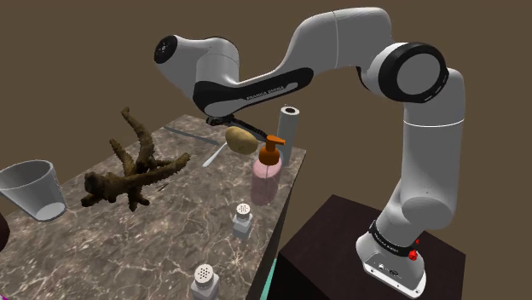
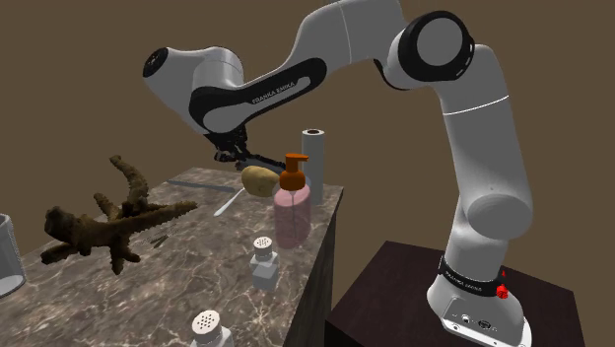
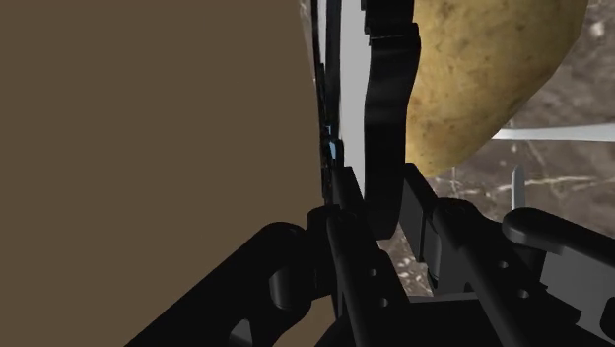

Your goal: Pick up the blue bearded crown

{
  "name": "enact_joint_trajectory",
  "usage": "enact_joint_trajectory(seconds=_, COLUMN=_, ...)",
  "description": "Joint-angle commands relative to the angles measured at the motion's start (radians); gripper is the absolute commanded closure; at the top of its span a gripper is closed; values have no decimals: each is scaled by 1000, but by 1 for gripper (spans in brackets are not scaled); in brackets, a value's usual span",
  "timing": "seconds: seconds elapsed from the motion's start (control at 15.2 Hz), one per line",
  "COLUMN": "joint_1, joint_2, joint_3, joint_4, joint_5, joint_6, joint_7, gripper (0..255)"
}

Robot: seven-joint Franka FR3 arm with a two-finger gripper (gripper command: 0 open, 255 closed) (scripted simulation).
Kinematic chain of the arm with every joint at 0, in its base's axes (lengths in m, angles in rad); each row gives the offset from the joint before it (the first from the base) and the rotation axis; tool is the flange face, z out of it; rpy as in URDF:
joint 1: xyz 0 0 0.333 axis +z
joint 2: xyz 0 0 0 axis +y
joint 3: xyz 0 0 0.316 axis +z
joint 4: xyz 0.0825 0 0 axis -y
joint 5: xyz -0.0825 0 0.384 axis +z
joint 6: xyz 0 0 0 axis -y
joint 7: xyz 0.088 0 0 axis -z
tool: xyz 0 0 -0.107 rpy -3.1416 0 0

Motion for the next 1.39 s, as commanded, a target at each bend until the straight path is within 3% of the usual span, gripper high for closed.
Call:
enact_joint_trajectory(seconds=0.0, joint_1=0, joint_2=0, joint_3=0, joint_4=0, joint_5=0, joint_6=1, joint_7=0, gripper=255)
enact_joint_trajectory(seconds=0.33, joint_1=0, joint_2=-1, joint_3=0, joint_4=-1, joint_5=1, joint_6=0, joint_7=0, gripper=255)
enact_joint_trajectory(seconds=1.32, joint_1=30, joint_2=-12, joint_3=4, joint_4=172, joint_5=0, joint_6=-141, joint_7=-113, gripper=255)
